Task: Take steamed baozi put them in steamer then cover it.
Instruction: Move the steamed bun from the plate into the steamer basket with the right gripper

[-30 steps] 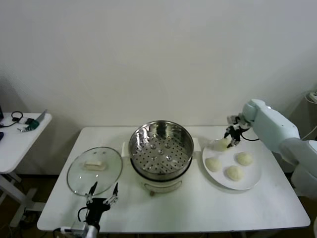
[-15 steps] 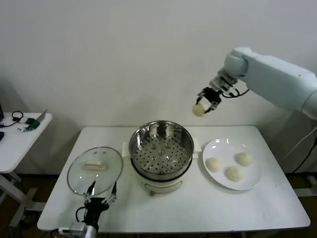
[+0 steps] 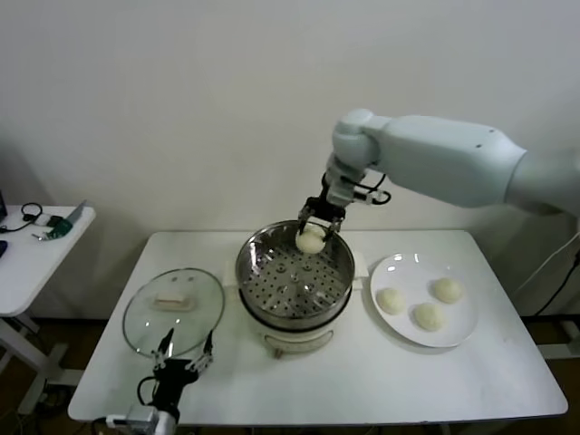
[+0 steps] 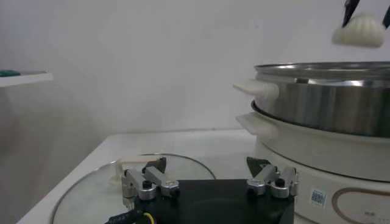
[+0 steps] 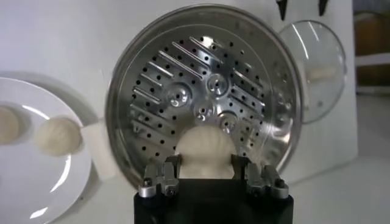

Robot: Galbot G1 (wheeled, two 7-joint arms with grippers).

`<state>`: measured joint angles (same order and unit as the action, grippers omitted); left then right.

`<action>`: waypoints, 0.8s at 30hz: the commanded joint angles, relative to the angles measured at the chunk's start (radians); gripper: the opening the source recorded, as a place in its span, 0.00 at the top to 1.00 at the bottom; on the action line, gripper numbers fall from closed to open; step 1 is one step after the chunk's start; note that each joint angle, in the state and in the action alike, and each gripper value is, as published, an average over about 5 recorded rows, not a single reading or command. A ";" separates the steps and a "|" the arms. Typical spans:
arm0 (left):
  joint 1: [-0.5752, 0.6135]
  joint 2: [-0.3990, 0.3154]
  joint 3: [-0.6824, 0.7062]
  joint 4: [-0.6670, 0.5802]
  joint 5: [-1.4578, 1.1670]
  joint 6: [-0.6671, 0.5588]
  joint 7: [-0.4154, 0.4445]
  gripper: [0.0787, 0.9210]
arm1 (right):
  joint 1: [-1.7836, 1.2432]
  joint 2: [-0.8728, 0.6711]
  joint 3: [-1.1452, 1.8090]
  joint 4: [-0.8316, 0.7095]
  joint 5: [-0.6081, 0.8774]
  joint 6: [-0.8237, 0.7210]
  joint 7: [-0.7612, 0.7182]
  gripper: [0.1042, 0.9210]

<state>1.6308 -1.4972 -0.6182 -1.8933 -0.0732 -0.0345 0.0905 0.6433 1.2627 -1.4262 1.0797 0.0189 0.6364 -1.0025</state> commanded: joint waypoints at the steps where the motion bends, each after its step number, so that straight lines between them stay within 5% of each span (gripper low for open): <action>1: 0.001 0.000 -0.001 0.003 0.002 0.000 -0.001 0.12 | -0.172 0.133 0.037 -0.230 -0.147 0.079 0.040 0.41; 12: -0.005 0.000 -0.002 0.022 0.000 -0.010 -0.004 0.12 | -0.210 0.190 0.095 -0.423 -0.169 0.130 0.087 0.41; 24: -0.004 -0.002 0.007 0.032 0.001 -0.015 -0.006 0.12 | -0.192 0.215 0.105 -0.454 -0.110 0.143 0.060 0.41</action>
<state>1.6251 -1.4976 -0.6133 -1.8622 -0.0728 -0.0493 0.0844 0.4691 1.4510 -1.3316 0.6867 -0.1049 0.7628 -0.9333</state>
